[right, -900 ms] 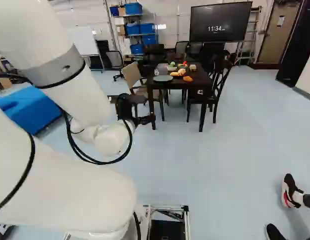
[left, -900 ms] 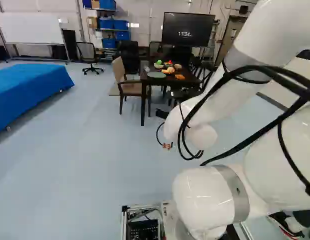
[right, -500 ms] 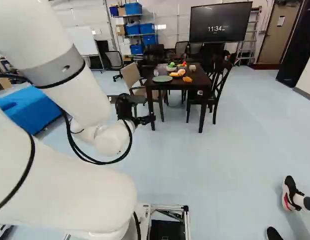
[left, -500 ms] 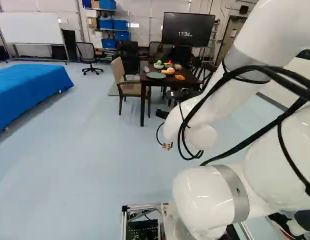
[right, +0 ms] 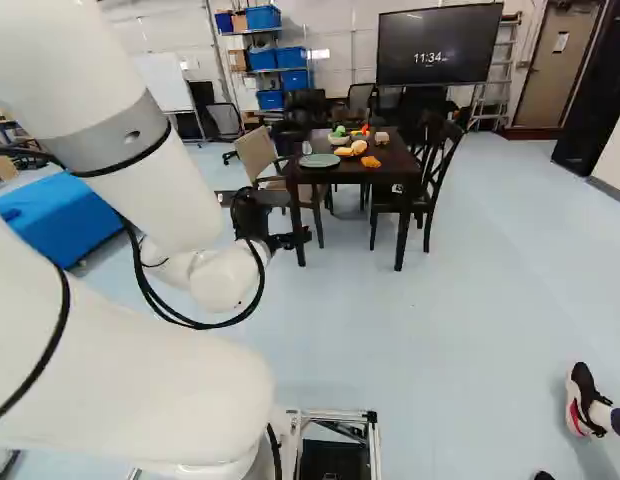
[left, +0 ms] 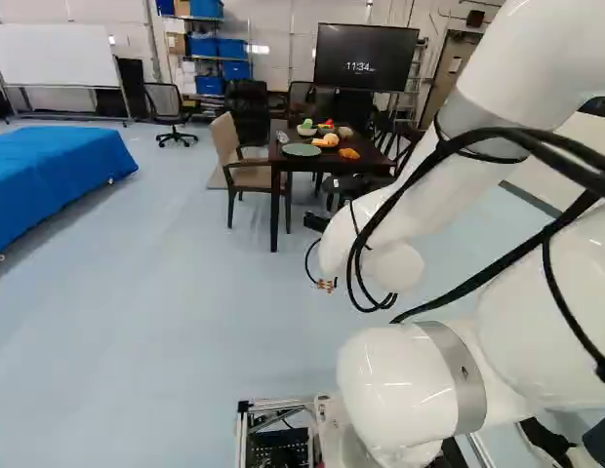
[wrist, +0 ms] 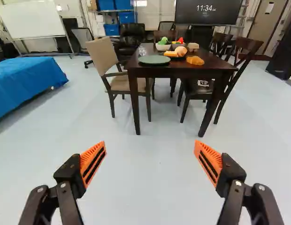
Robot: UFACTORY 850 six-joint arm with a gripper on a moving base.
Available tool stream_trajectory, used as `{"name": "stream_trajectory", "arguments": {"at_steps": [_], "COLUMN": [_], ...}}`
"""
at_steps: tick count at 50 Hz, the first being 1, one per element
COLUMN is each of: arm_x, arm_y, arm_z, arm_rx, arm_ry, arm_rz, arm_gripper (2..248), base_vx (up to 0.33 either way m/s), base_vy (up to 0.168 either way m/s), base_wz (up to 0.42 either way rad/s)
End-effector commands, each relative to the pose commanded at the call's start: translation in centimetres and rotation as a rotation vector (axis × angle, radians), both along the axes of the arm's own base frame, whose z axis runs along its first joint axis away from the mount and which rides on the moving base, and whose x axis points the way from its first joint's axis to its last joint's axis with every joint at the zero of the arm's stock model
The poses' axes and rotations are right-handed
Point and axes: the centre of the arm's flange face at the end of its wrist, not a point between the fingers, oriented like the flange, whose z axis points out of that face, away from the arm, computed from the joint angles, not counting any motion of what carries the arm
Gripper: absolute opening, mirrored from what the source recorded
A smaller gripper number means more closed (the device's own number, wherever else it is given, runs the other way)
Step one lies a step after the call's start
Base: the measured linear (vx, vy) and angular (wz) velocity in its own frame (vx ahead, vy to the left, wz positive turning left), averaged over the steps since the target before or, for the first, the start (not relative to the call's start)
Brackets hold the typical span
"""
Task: Move the croissant to the empty plate
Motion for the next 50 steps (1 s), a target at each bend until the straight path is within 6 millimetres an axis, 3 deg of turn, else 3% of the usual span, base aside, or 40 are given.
{"name": "stream_trajectory", "arguments": {"at_steps": [50], "arm_x": [0.0], "arm_y": [0.0], "arm_z": [0.0], "arm_rx": [0.0], "arm_ry": [0.0], "arm_rz": [0.0], "arm_gripper": [247], "base_vx": [0.132], "base_vy": [-0.027], "base_wz": [-0.012]}}
